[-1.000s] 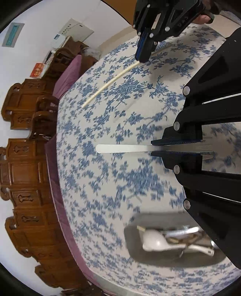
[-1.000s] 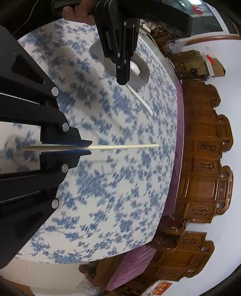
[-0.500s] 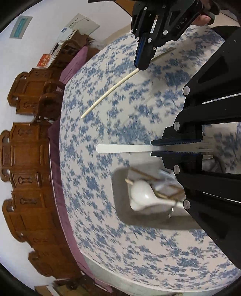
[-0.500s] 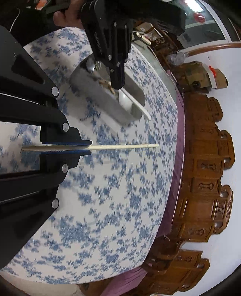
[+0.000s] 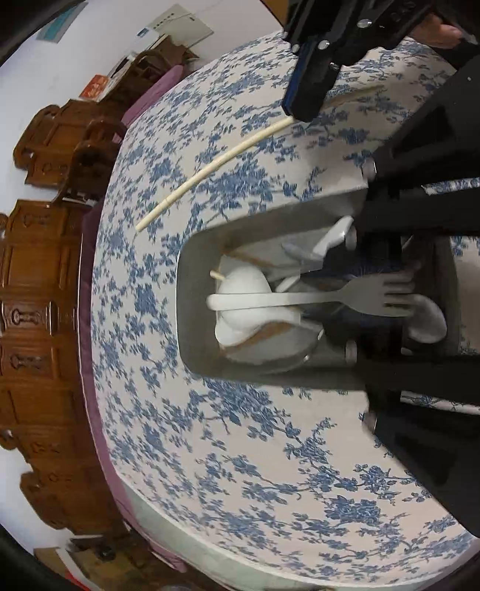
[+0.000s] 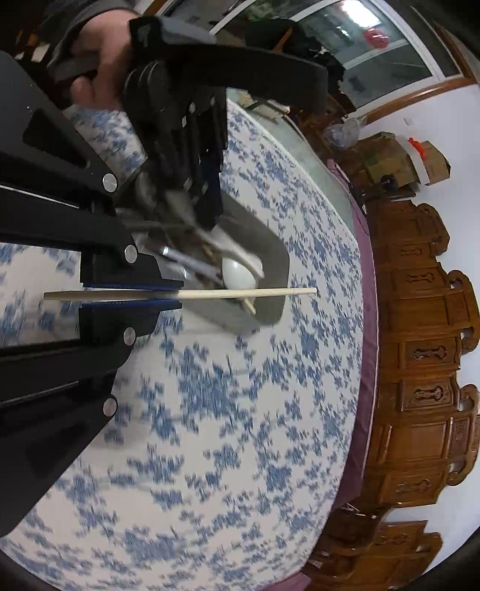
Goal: Organize utensils
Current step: 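Carry the chopstick and white fork over the tray with both grippers, then drop the chopstick and white fork into the tray, opening both grippers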
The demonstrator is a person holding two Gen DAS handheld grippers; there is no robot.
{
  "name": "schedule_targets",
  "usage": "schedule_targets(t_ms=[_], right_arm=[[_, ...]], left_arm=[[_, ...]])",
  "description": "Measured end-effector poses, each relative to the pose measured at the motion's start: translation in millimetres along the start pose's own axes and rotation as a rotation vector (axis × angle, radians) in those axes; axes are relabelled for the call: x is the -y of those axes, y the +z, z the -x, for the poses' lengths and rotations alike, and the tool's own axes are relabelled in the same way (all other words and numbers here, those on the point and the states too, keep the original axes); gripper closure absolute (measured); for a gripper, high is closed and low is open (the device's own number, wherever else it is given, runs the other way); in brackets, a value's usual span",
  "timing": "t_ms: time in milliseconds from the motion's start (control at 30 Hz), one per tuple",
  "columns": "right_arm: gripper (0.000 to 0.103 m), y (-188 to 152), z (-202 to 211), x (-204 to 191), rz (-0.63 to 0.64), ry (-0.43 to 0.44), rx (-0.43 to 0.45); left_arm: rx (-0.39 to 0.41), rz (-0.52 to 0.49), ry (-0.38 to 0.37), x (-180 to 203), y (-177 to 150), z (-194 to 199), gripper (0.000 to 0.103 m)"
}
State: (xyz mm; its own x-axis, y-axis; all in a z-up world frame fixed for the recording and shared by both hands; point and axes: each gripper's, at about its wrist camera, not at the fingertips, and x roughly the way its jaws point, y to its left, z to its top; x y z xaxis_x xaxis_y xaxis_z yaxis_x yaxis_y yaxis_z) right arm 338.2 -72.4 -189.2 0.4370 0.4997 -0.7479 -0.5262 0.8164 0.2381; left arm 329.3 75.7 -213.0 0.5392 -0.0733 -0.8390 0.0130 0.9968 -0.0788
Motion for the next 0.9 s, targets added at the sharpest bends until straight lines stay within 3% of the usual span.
schedule_targets(t_ms=[200,567,900], right_arm=[[0.097,7.0,-19.9,-22.3,-0.031,0.037,-0.008],[0.097,16.5,-60.5,-47.5,-0.089,0.036,-0.016],[0.094,14.3,-69.7,-52.9,-0.083,0.016,-0.018]], left_arm=[[0.048,0.008,0.004,-15.8,-3.4,14.5,0.07],[0.106,0.006,0.045,-47.2,-8.6,48.0,0.07],[0.14,0.009,0.055,-55.0,-13.5,65.3,0.069]])
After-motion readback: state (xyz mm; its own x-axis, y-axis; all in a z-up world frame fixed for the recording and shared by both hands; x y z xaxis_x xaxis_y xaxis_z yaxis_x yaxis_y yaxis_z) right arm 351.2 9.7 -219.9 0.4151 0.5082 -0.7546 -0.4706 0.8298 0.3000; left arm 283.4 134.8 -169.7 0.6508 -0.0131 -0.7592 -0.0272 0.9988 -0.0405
